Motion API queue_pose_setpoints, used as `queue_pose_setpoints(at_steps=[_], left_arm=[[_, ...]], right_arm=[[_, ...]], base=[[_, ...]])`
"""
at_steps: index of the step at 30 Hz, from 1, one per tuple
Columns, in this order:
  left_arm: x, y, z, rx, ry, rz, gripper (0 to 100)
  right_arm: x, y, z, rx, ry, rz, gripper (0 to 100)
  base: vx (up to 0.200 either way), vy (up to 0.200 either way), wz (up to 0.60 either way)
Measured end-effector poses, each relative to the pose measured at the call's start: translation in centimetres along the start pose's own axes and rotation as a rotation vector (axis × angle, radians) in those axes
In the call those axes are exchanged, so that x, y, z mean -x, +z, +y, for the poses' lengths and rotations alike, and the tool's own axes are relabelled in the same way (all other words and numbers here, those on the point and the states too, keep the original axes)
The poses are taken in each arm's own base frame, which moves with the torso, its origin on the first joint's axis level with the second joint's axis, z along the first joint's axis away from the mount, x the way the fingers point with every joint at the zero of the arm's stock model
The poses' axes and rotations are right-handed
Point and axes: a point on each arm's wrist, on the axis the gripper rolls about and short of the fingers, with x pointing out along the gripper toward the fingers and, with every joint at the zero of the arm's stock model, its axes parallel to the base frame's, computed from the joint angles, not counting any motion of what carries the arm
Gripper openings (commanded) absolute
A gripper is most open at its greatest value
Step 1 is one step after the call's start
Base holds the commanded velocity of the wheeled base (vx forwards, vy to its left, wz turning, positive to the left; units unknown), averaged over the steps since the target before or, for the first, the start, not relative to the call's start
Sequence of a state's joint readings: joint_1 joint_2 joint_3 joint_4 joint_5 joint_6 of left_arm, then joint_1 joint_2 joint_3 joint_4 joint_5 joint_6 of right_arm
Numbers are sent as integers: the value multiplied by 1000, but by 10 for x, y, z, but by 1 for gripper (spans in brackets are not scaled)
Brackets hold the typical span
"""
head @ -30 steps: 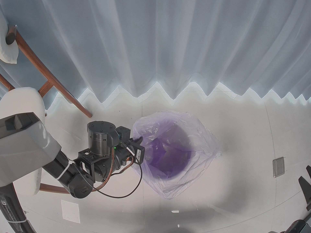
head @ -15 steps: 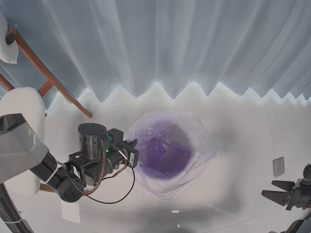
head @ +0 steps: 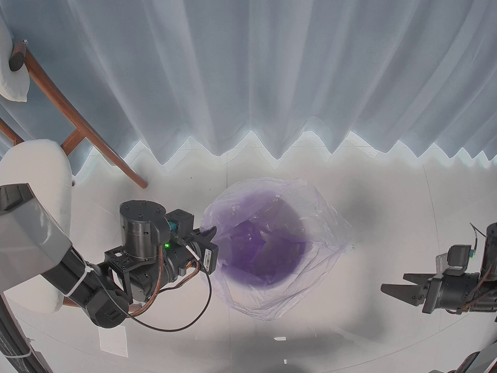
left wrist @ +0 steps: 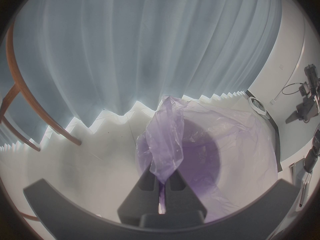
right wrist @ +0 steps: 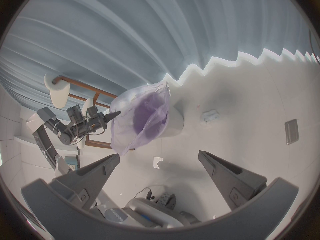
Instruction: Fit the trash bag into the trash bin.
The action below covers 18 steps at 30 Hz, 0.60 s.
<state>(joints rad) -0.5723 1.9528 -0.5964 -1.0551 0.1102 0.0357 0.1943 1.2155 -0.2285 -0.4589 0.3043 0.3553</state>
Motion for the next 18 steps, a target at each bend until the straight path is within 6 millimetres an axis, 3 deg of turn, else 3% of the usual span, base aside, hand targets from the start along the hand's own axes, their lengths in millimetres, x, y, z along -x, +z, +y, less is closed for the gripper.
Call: queue_pose_setpoints(at_steps=[10, 18], left_arm=[[3, -2, -7, -7, -21, 6, 0], [3, -3, -20, -17, -56, 10, 0]], right_arm=[[-52, 20, -9, 1, 13, -24, 100], [-91, 33, -4, -29, 40, 4, 100]], base=[[0, 0, 0], [0, 0, 0]])
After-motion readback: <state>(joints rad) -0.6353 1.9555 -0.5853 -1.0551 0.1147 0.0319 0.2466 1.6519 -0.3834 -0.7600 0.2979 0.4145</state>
